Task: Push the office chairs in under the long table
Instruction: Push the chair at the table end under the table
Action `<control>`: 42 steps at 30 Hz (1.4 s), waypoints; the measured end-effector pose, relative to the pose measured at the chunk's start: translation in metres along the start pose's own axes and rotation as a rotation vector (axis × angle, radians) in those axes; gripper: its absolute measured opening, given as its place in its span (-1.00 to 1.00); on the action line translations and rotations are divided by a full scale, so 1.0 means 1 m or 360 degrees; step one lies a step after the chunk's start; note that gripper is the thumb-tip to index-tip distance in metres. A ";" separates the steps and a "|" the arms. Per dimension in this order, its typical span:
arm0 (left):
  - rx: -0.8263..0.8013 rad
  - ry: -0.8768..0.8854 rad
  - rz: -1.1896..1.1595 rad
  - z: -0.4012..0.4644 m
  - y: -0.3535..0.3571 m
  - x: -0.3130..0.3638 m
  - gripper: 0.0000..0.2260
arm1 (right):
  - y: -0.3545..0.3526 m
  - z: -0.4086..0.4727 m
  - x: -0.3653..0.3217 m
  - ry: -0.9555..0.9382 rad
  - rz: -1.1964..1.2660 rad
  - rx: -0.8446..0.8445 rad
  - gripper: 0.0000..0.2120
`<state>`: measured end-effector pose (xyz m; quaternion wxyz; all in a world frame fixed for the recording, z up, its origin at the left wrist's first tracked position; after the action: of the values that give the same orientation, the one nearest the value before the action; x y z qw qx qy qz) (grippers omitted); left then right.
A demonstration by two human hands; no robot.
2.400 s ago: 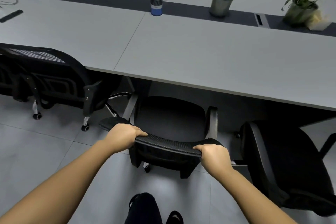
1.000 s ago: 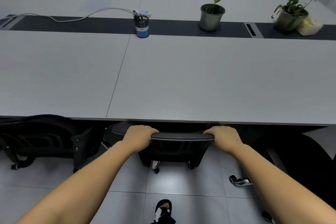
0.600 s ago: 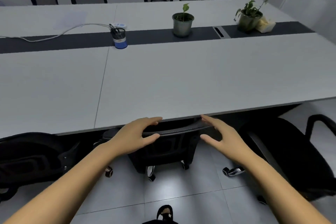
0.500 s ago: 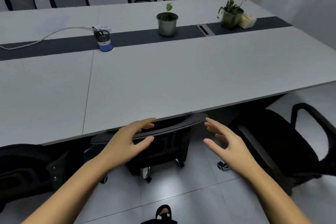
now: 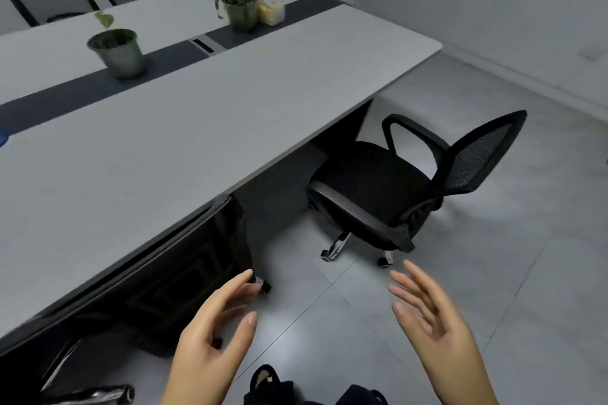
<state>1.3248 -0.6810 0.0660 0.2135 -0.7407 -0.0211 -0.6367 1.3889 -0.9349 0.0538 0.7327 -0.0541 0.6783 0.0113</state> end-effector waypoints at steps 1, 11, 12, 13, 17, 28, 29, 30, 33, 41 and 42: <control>-0.0026 0.0014 0.0006 -0.002 0.015 0.004 -0.63 | -0.018 -0.004 -0.002 -0.0009 -0.0003 0.0030 -0.43; -0.0190 0.0112 -0.0043 -0.008 0.170 0.042 -0.64 | -0.180 -0.011 0.007 -0.0028 -0.0131 0.0278 -0.28; -0.0201 0.0116 -0.0037 -0.006 0.181 0.046 -0.64 | -0.190 -0.008 0.007 -0.0030 -0.0134 0.0292 -0.29; -0.0211 0.0118 -0.0029 -0.002 0.191 0.050 -0.65 | -0.200 -0.004 0.008 -0.0032 -0.0136 0.0306 -0.29; -0.0251 0.0095 0.0004 0.018 0.229 0.064 -0.66 | -0.232 0.015 0.015 -0.0059 -0.0151 0.0364 -0.38; -0.0306 0.0111 0.0048 0.134 0.352 0.105 -0.64 | -0.320 0.160 0.041 -0.0090 -0.0156 0.0387 -0.56; -0.0301 0.0117 0.0045 0.148 0.361 0.112 -0.64 | -0.327 0.179 0.039 -0.0098 -0.0156 0.0377 -0.50; -0.0292 0.0131 0.0046 0.163 0.370 0.121 -0.63 | -0.334 0.198 0.037 -0.0117 -0.0172 0.0375 -0.43; -0.0275 0.0157 0.0084 0.202 0.391 0.142 -0.62 | -0.355 0.251 0.036 -0.0156 -0.0168 0.0368 -0.54; 0.0025 -0.0034 0.0121 0.241 0.424 0.145 -0.61 | -0.381 0.368 0.054 -0.0085 -0.0138 0.0018 -0.58; 0.0087 -0.0076 0.0120 0.242 0.431 0.143 -0.62 | -0.383 0.383 0.059 -0.0066 -0.0154 -0.0059 -0.65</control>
<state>1.7083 -1.0237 0.0536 0.2569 -0.7499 -0.0156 -0.6095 1.8083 -1.2826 0.0479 0.7452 -0.1002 0.6592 -0.0103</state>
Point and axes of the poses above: each hand's wrist, its own z-axis towards the middle knuckle, its own y-axis out of the palm, x = y × z, the point moved 5 cm from there along z, towards the middle knuckle, and after that the axes turned 10 degrees about -y, right-handed, at the moved point
